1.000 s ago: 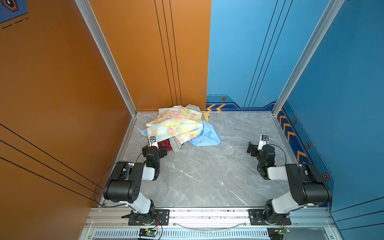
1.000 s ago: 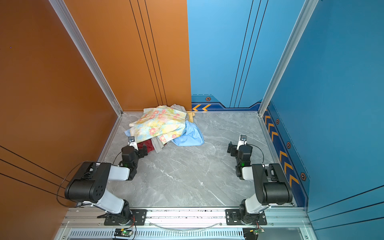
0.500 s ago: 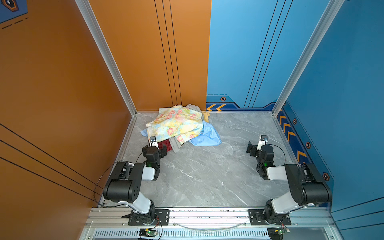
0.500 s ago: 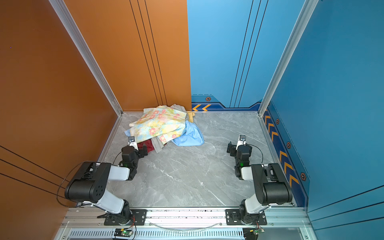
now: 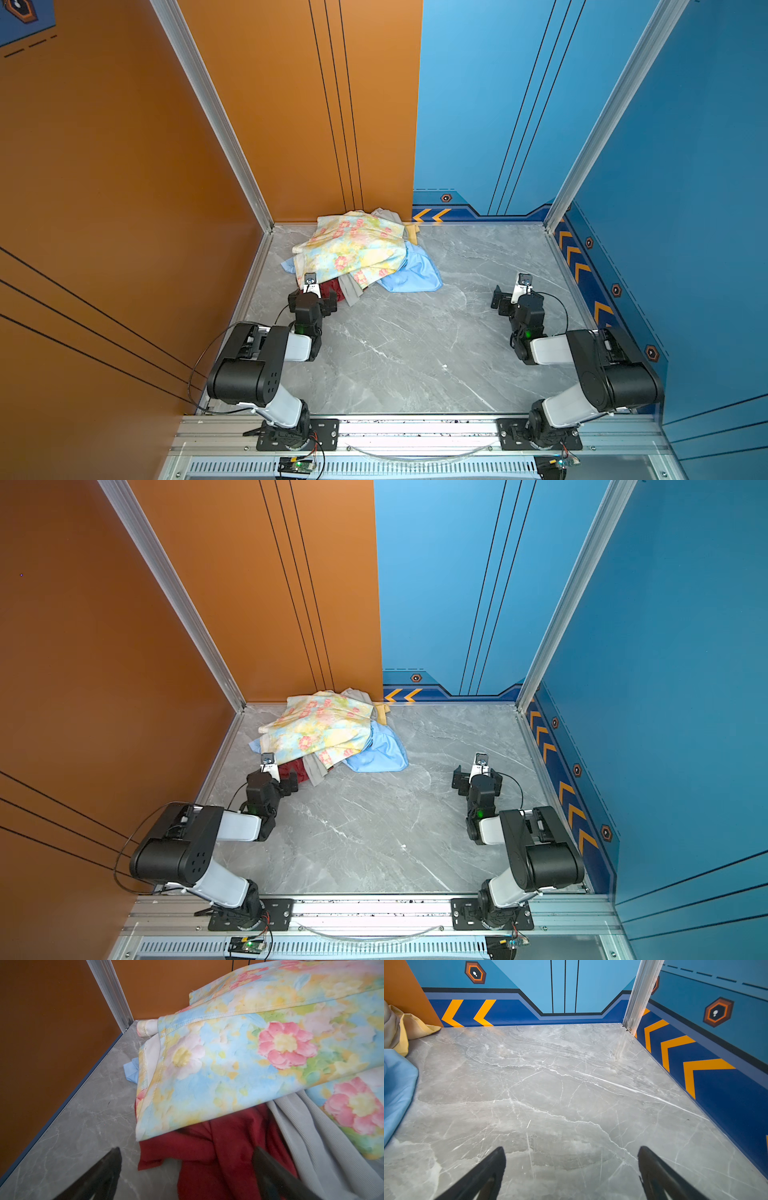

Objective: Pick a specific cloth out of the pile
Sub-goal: 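Reach left gripper to the red cloth while right gripper nears the pile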

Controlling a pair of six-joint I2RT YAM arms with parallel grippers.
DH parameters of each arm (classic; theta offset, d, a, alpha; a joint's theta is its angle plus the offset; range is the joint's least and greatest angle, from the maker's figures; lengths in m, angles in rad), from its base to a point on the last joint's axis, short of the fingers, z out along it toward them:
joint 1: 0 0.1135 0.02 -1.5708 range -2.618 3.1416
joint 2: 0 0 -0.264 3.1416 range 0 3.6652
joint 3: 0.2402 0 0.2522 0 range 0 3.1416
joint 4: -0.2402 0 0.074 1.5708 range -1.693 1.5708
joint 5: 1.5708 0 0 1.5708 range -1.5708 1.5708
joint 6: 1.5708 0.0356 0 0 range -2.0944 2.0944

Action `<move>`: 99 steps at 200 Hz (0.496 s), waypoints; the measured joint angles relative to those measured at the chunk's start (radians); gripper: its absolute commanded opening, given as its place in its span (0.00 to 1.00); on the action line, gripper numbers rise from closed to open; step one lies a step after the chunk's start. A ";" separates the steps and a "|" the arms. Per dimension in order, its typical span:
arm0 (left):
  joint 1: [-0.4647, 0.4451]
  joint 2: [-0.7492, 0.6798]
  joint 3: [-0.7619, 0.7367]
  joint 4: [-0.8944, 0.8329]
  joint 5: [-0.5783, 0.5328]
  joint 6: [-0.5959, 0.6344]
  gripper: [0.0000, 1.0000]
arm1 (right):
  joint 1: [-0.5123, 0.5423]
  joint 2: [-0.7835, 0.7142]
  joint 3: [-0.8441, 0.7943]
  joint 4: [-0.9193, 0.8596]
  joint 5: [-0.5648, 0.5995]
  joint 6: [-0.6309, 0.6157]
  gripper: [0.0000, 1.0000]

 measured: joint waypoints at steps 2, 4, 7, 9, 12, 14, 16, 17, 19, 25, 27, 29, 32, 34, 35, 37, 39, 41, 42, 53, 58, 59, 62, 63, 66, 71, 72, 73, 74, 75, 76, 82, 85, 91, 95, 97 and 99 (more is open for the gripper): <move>0.000 -0.002 0.000 0.000 0.000 0.000 0.98 | 0.001 -0.002 -0.001 0.002 0.002 -0.001 1.00; 0.000 -0.004 0.000 -0.001 0.000 0.001 0.98 | 0.002 -0.003 -0.002 0.002 0.003 -0.003 1.00; 0.000 -0.007 0.000 -0.001 0.000 0.003 0.98 | 0.004 -0.006 -0.004 0.003 0.006 -0.004 1.00; -0.001 -0.010 0.000 -0.002 0.000 0.003 0.98 | 0.006 -0.008 -0.005 0.003 0.010 -0.005 1.00; -0.001 -0.013 0.000 -0.003 0.000 0.004 0.98 | 0.008 -0.012 -0.006 0.003 0.013 -0.007 1.00; -0.002 -0.017 0.000 -0.003 0.000 0.005 0.98 | 0.010 -0.015 -0.006 0.003 0.016 -0.008 1.00; -0.002 -0.020 0.000 -0.006 0.000 0.006 0.98 | 0.013 -0.019 -0.007 0.003 0.020 -0.010 1.00; -0.003 -0.021 0.000 -0.007 -0.001 0.007 0.98 | 0.014 -0.020 -0.007 0.003 0.021 -0.011 1.00; -0.003 -0.024 0.000 -0.008 -0.001 0.008 0.98 | 0.016 -0.023 -0.007 0.003 0.023 -0.011 1.00; -0.006 -0.038 0.000 -0.018 -0.001 0.011 0.98 | 0.025 -0.035 -0.008 0.002 0.031 -0.016 1.00; -0.007 -0.044 0.000 -0.023 -0.001 0.011 0.98 | 0.029 -0.040 -0.008 0.002 0.035 -0.018 1.00; -0.009 -0.049 0.000 -0.029 -0.001 0.012 0.98 | 0.033 -0.045 -0.008 0.002 0.040 -0.020 1.00; -0.011 -0.057 0.001 -0.037 -0.001 0.015 0.98 | 0.037 -0.051 -0.008 0.003 0.043 -0.022 1.00; -0.012 -0.064 0.001 -0.042 -0.001 0.016 0.98 | 0.040 -0.054 -0.008 0.003 0.045 -0.024 1.00; -0.013 -0.066 0.002 -0.045 -0.001 0.017 0.98 | 0.043 -0.057 -0.008 0.003 0.047 -0.027 1.00; -0.015 -0.073 0.002 -0.053 -0.001 0.018 0.98 | 0.047 -0.061 -0.008 0.003 0.051 -0.030 1.00; -0.018 -0.080 0.003 -0.061 -0.001 0.019 0.98 | 0.050 -0.064 -0.008 0.003 0.053 -0.030 1.00; -0.019 -0.089 0.005 -0.071 -0.001 0.019 0.98 | 0.054 -0.068 -0.008 0.003 0.057 -0.034 1.00; -0.020 -0.091 0.006 -0.074 -0.001 0.020 0.98 | 0.056 -0.070 -0.008 0.003 0.060 -0.035 1.00; -0.034 -0.137 0.021 -0.129 -0.005 0.029 0.98 | 0.075 -0.084 -0.008 0.002 0.078 -0.045 1.00; -0.041 -0.157 0.032 -0.156 -0.010 0.032 0.98 | 0.083 -0.091 -0.008 0.000 0.090 -0.052 1.00; -0.043 -0.163 0.035 -0.163 -0.012 0.034 0.98 | 0.085 -0.093 -0.008 0.000 0.093 -0.053 1.00; -0.048 -0.176 0.042 -0.180 -0.014 0.034 0.98 | 0.089 -0.098 -0.008 -0.004 0.099 -0.056 1.00; -0.050 -0.182 0.046 -0.190 -0.016 0.033 0.98 | 0.090 -0.100 -0.008 -0.006 0.101 -0.057 1.00; -0.054 -0.195 0.055 -0.207 -0.020 0.035 0.98 | 0.094 -0.105 -0.008 -0.008 0.107 -0.060 1.00; -0.062 -0.219 0.071 -0.240 -0.022 0.035 0.98 | 0.101 -0.115 -0.008 -0.019 0.122 -0.063 1.00; -0.063 -0.222 0.074 -0.244 -0.023 0.035 0.98 | 0.101 -0.117 -0.008 -0.021 0.123 -0.063 1.00; -0.065 -0.229 0.078 -0.251 -0.024 0.035 0.98 | 0.102 -0.119 -0.008 -0.022 0.124 -0.063 1.00; -0.066 -0.233 0.081 -0.256 -0.024 0.035 0.98 | 0.103 -0.122 -0.008 -0.024 0.127 -0.063 1.00; -0.068 -0.240 0.086 -0.265 -0.024 0.035 0.98 | 0.105 -0.124 -0.007 -0.026 0.129 -0.063 1.00; -0.068 -0.243 0.089 -0.270 -0.024 0.035 0.98 | 0.106 -0.127 -0.007 -0.030 0.134 -0.063 1.00; -0.076 -0.273 0.114 -0.307 -0.027 0.036 0.98 | 0.111 -0.142 -0.006 -0.045 0.150 -0.063 1.00; -0.080 -0.286 0.127 -0.328 -0.029 0.036 0.98 | 0.113 -0.149 -0.005 -0.056 0.158 -0.063 1.00; -0.087 -0.314 0.157 -0.372 -0.032 0.036 0.98 | 0.117 -0.166 0.001 -0.082 0.175 -0.063 1.00; -0.091 -0.330 0.175 -0.395 -0.035 0.036 0.98 | 0.117 -0.179 0.007 -0.102 0.187 -0.062 1.00; -0.092 -0.338 0.185 -0.412 -0.037 0.036 0.98 | 0.117 -0.183 0.009 -0.109 0.191 -0.062 1.00; -0.095 -0.347 0.196 -0.425 -0.038 0.036 0.98 | 0.118 -0.189 0.013 -0.118 0.198 -0.061 1.00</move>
